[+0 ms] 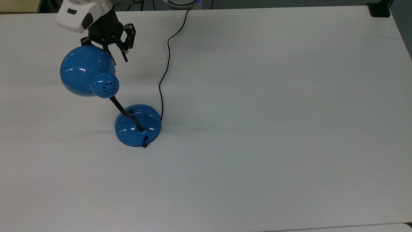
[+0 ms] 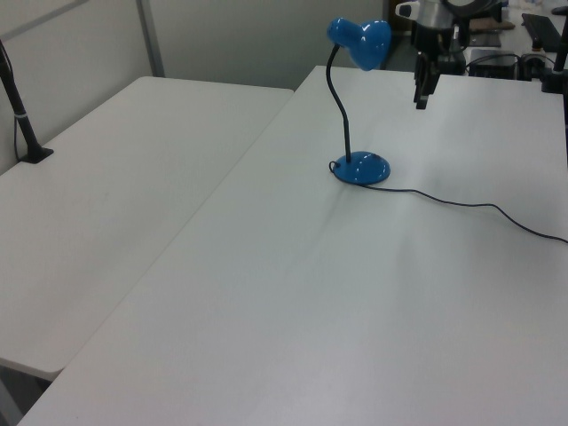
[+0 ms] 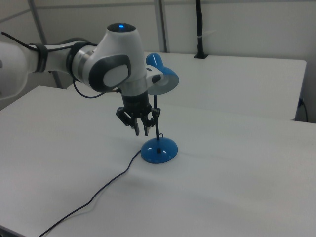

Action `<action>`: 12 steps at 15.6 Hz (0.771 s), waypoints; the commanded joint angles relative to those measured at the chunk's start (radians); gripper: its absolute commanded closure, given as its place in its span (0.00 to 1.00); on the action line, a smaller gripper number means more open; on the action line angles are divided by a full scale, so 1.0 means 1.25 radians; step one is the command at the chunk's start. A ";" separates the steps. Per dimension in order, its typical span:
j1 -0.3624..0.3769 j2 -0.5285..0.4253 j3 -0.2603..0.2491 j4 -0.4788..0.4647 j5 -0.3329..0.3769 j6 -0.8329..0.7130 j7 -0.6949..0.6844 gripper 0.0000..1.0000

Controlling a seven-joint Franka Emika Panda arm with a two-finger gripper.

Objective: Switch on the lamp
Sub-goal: 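Move the gripper down toward the switch on the blue lamp base, then lower the gripper fingers onto the base switch and press it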

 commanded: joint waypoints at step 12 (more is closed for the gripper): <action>0.011 0.150 0.013 -0.014 0.044 0.264 0.186 1.00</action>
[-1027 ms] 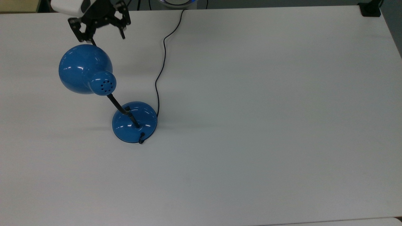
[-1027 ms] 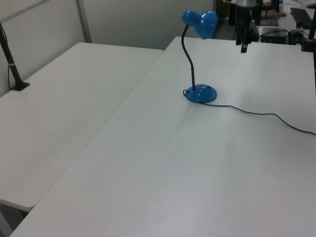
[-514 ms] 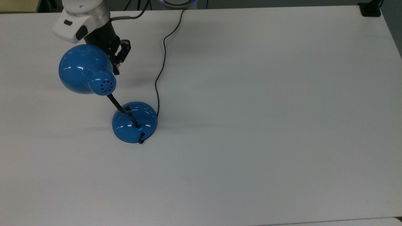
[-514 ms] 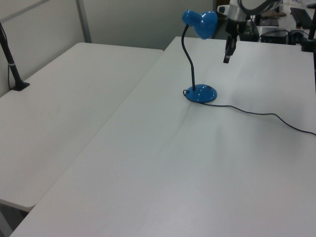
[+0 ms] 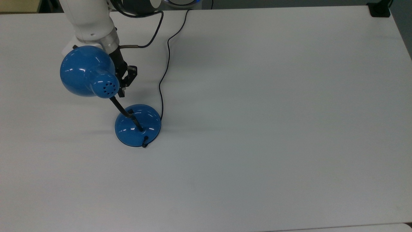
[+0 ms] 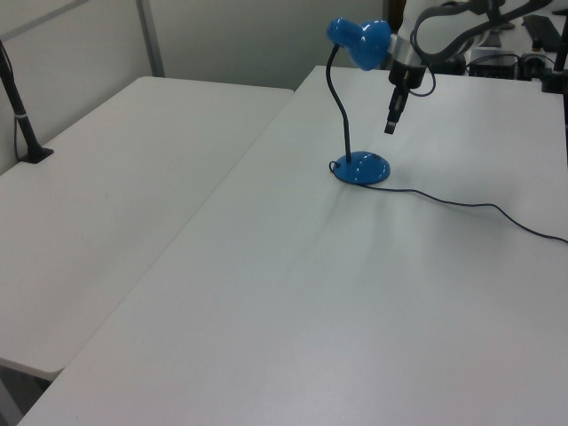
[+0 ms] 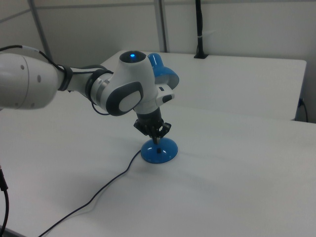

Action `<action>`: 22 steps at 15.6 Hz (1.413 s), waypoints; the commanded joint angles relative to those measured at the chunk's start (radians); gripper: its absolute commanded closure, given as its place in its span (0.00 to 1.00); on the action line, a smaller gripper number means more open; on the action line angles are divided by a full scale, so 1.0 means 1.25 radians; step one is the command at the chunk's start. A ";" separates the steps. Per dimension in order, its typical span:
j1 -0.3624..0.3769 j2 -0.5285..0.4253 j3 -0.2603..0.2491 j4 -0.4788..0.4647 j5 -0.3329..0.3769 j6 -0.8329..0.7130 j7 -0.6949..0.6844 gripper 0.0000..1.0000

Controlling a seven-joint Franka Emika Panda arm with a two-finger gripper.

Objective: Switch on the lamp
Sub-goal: 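Lower the gripper fingers onto the base switch and press it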

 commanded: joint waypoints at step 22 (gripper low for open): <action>0.035 0.093 0.007 -0.009 0.014 0.149 0.065 1.00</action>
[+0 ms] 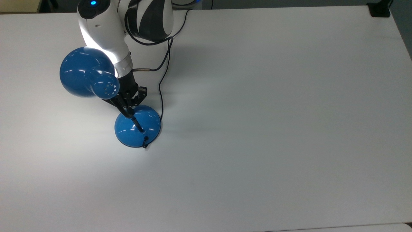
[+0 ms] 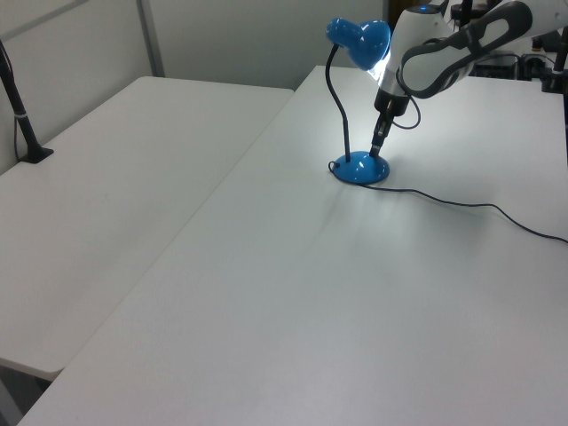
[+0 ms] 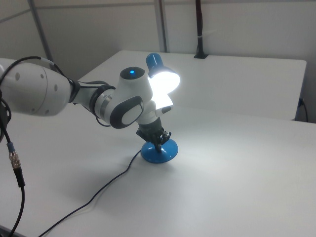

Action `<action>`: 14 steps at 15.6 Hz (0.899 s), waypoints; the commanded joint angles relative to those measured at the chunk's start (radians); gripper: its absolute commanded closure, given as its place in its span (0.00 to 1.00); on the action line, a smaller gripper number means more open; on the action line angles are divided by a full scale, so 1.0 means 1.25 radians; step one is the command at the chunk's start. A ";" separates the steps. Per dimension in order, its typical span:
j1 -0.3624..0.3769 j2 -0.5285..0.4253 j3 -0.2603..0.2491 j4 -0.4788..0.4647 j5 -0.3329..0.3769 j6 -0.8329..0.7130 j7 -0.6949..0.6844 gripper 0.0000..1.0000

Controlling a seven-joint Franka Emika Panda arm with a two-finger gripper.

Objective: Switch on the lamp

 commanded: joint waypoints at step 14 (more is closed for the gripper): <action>-0.001 -0.251 -0.005 0.081 -0.149 -0.641 -0.037 0.00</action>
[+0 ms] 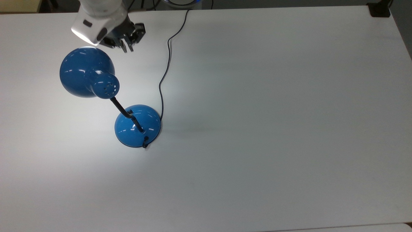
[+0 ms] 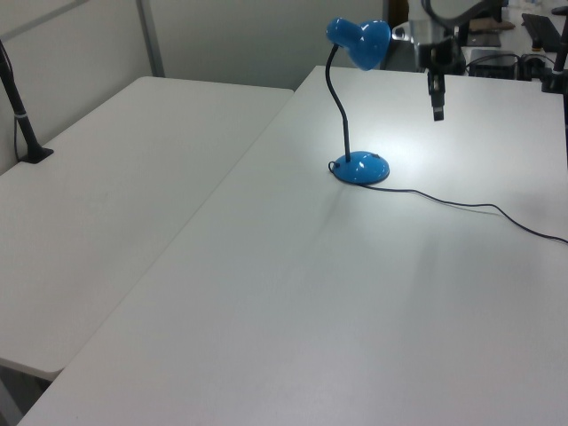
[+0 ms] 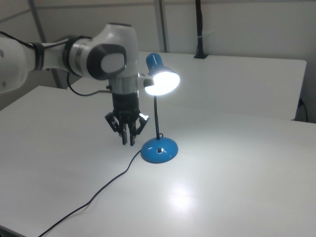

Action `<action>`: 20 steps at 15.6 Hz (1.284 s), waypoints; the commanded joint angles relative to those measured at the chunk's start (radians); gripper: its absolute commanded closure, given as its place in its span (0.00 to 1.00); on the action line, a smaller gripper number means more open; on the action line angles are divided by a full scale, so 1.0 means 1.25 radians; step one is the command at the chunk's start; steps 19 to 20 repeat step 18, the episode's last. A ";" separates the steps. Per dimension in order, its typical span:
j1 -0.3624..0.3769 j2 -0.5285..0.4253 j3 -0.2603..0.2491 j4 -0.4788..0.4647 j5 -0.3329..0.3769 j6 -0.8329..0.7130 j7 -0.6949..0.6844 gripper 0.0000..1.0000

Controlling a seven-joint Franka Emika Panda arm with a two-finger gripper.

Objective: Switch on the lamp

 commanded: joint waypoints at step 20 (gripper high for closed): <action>0.015 -0.092 0.054 0.092 0.031 0.020 0.323 0.00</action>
